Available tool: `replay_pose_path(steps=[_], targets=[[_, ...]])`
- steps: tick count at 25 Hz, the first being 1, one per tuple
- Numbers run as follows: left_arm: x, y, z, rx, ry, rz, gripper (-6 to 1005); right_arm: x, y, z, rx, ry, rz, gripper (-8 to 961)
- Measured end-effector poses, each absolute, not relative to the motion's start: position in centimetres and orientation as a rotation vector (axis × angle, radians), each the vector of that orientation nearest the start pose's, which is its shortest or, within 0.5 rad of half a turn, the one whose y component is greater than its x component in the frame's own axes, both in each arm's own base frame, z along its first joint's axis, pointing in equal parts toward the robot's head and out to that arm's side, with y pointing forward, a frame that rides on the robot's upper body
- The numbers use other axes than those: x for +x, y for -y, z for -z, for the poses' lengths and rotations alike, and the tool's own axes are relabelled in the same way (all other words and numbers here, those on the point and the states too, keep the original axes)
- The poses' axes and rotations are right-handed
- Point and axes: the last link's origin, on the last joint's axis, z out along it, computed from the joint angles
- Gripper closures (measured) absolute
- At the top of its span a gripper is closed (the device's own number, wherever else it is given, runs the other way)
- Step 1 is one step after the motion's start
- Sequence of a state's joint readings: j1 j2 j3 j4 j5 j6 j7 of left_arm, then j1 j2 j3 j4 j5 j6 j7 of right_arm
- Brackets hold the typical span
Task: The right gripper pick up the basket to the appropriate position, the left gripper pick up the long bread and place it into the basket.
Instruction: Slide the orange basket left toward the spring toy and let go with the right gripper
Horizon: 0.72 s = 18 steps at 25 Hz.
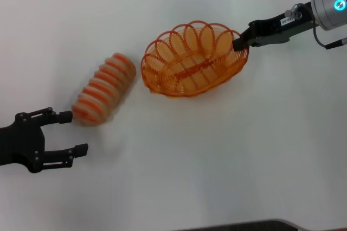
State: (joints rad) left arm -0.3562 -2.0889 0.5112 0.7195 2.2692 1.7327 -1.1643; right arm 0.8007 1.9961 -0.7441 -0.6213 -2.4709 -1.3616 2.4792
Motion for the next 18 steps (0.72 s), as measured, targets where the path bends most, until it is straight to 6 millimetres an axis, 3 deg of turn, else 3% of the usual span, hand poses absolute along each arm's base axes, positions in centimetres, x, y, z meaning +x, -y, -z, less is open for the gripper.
replay_pose_path(steps=[18], targets=[[-33.67,-25.51,-0.63,-2.785,0.603,0.411,143,25.37,-40.72,-0.42,-2.197,-1.761,-0.161,871]])
